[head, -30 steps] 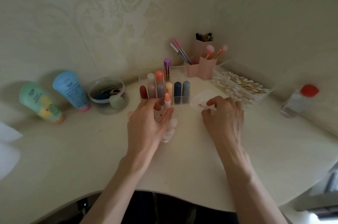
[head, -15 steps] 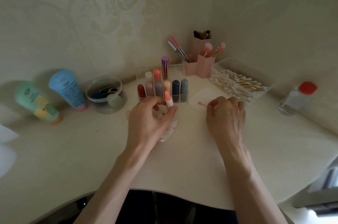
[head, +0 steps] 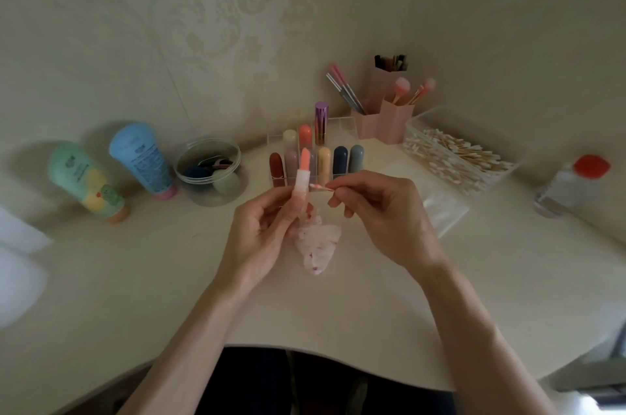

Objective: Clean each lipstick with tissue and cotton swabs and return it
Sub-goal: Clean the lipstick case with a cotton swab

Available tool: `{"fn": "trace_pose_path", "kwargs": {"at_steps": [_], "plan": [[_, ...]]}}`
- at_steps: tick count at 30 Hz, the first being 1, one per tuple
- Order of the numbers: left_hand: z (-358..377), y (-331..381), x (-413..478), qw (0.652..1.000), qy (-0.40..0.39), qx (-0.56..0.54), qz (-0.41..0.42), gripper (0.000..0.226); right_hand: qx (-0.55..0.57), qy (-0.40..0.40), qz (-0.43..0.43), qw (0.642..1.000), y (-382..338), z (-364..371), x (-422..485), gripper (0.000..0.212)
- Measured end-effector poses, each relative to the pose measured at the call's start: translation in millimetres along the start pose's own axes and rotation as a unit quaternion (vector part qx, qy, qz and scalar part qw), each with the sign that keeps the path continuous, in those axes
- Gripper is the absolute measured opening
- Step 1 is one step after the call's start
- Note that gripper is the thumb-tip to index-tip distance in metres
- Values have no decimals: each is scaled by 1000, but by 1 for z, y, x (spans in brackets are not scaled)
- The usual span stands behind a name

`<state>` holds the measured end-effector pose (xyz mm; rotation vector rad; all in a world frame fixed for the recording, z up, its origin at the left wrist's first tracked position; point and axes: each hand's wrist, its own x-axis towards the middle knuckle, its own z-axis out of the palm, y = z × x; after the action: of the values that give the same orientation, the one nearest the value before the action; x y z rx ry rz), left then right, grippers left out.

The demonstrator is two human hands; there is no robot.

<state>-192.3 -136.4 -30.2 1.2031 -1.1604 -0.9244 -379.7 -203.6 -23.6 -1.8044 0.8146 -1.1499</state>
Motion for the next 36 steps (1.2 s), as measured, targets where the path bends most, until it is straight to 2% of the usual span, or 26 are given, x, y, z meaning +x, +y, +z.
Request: {"fn": "trace_pose_path", "kwargs": {"at_steps": [5,10,17,22,26,31,36], "plan": [[-1,-4,-1,998,17,-50,-26,32,-5,-1,8,1000,0,5,-1,12],[-3,-6,0,998,22,-65,-16,33,-29,-10,-9,999,0,6,-3,8],[-3,-7,-1,998,14,-60,-10,35,-31,-21,-11,999,0,9,-3,9],[-5,-8,-1,999,6,-49,-3,44,-32,-27,4,999,0,11,-4,8],[-4,-9,-1,1000,-4,-29,0,31,-12,-35,11,999,-1,10,-4,8],[-1,-8,-2,999,-19,-27,10,26,47,-48,57,996,-1,10,-4,15],[0,-10,-2,999,-42,-13,30,24,31,-45,64,996,0,7,-3,16]]}}
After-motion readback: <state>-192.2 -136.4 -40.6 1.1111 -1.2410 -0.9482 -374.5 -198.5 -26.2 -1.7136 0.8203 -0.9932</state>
